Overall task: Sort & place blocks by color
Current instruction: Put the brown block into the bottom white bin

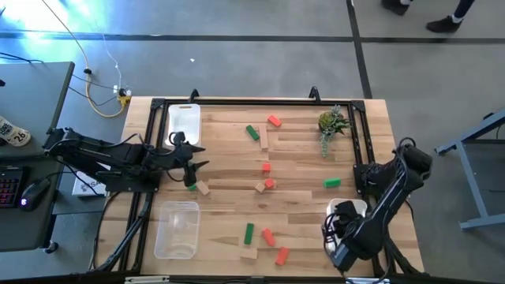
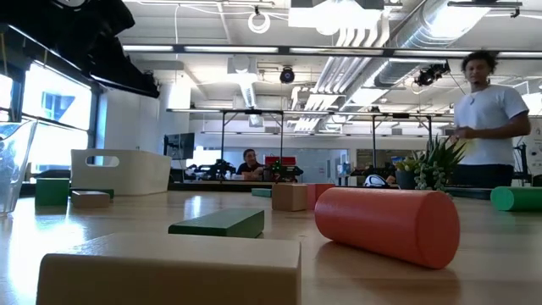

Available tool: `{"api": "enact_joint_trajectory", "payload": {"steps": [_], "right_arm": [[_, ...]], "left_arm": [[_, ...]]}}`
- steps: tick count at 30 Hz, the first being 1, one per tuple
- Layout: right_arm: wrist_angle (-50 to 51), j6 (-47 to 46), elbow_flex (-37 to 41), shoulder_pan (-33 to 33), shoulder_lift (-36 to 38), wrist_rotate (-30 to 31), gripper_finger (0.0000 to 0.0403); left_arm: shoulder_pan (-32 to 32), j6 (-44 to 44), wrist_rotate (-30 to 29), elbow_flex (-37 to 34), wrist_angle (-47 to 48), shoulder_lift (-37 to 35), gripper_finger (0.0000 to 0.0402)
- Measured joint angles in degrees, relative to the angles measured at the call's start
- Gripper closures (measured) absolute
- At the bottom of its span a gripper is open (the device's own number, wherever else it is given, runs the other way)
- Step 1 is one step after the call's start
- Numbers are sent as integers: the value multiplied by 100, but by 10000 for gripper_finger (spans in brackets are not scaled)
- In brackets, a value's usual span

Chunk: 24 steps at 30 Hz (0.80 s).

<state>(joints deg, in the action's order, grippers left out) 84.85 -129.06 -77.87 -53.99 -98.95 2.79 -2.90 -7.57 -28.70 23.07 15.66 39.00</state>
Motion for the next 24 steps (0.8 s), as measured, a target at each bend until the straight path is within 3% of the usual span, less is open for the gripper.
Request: {"api": "enact_joint_trajectory", "payload": {"steps": [19,24], "right_arm": [[-314,-211,0,-100,-770,-584,288],[-381,-264,0,48,-949,-941,288]], "left_arm": [[-7,-191,156,0,0,77,191],[-11,-141,769,0,121,77,191]]}}
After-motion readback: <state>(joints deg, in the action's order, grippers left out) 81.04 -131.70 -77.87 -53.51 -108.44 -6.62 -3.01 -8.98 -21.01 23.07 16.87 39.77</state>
